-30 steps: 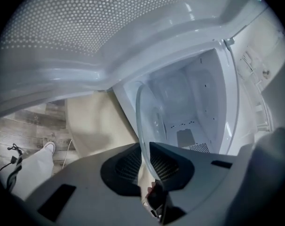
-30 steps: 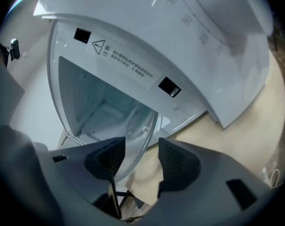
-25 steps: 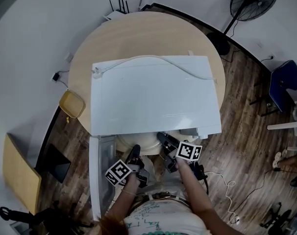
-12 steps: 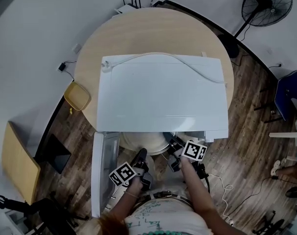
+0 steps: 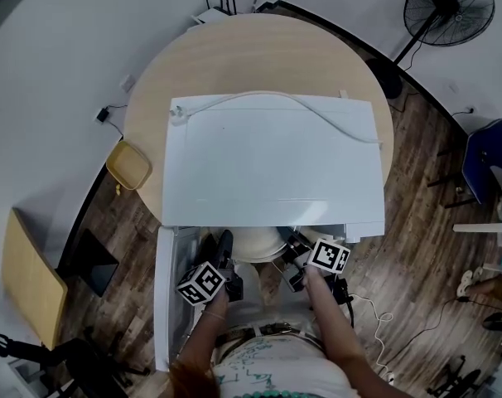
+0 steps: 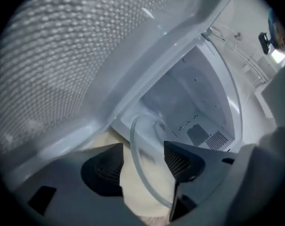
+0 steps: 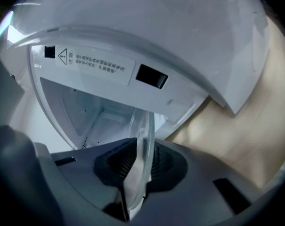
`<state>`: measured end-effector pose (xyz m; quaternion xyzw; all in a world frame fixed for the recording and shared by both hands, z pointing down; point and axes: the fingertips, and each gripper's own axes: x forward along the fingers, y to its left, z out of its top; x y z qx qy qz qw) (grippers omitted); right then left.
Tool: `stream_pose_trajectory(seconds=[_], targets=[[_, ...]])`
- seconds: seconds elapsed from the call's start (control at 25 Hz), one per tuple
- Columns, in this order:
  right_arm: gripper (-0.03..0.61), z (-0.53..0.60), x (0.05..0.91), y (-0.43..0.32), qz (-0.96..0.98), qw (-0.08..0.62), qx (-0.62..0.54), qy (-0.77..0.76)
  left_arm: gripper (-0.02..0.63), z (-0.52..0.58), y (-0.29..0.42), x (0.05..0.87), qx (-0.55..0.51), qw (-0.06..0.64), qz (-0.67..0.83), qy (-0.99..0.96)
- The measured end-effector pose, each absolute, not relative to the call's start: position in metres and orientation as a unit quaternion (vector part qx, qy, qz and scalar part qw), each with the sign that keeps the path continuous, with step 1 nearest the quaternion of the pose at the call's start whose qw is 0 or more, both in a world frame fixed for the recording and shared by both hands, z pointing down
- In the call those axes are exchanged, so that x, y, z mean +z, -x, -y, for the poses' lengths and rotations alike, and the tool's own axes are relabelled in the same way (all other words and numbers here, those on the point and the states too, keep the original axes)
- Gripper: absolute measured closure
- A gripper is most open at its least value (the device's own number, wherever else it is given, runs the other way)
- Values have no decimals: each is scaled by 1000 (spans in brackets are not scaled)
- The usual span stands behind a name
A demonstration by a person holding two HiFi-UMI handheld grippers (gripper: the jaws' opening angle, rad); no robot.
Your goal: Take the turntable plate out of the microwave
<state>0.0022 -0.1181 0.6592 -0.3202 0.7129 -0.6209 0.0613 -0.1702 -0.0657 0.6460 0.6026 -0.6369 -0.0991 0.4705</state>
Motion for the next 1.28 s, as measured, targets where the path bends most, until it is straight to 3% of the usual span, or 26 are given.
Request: stream_pose_trajectory(seconds=[0.32,0.44,0.68,1.28], targets=[[518,116,658,-1,-724,47,-611,318,356,97,187,651,-117,462,666,-574],[501,116,660,-2,-739,23,-587,329,453,93,191,655,-107,461,678,-563],[446,118,660,-11,-770,-30,-515,374,489,92,189,655,-103,472,672,-562],[485,108,644,-20,-770,40,-508,383,510,68,183,644,-113,468,649,-590]])
